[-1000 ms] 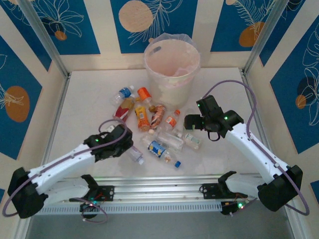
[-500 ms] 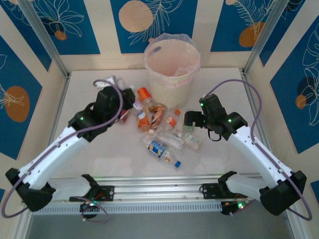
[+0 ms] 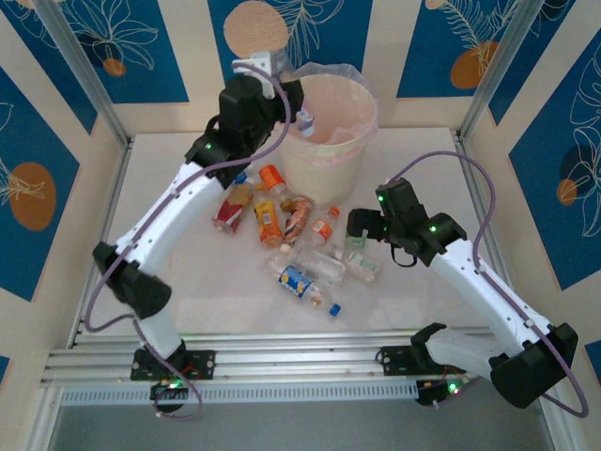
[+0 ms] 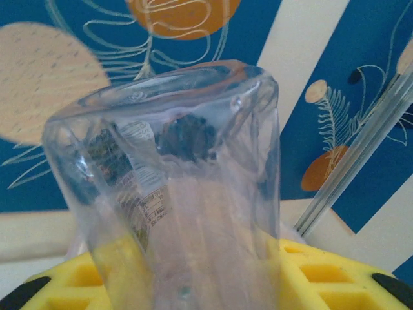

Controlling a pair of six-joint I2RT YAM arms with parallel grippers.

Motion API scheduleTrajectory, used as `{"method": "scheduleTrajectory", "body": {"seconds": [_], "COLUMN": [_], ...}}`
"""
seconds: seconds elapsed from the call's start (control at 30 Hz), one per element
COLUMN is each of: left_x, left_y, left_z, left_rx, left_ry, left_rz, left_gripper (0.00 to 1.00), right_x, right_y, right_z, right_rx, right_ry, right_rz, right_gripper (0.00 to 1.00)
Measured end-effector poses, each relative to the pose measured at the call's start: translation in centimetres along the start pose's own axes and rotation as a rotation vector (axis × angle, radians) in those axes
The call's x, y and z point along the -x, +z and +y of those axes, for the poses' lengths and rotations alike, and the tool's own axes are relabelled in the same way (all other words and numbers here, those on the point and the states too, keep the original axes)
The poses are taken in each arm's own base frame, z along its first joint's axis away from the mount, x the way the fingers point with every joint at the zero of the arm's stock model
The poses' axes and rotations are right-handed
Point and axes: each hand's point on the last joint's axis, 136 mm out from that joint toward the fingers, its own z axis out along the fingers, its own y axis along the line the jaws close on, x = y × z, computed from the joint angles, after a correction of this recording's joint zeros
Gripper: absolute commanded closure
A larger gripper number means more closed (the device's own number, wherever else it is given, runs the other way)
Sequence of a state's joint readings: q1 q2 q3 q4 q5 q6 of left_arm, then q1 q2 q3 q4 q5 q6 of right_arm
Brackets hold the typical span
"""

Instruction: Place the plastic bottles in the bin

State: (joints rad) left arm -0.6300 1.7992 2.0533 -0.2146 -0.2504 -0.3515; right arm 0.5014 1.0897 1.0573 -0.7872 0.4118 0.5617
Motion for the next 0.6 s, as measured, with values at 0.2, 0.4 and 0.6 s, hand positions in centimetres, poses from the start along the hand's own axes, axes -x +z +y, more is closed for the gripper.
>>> {"method": "scheduleTrajectory", "body": {"seconds": [0.2,0.4,0.6], "left_x": [1.4,-1.5,-6.1], "left_y": [4.9,8.8,10.7], "left_z": [-0.7,-0.4,0.3], "left_rx": [-0.084,-0.140,-0.162], "left_ry": [0.050,0.108,0.162], "left_rz": [-0.047,0.001,0.111], "left_gripper": [0.57,0.55,0.51], "right_x": [0.1,0.0,0.0], "right_y": [0.3,0.8,0.8], "right_z": [0.1,0.0,-0.1], "right_rx": [0.000,-0.011,-0.014], "right_ry": [0.020,0.034,0.048], "right_rz": [-0.001,0.014,0.015], "right_gripper": [0.01,0.01,0.01]}}
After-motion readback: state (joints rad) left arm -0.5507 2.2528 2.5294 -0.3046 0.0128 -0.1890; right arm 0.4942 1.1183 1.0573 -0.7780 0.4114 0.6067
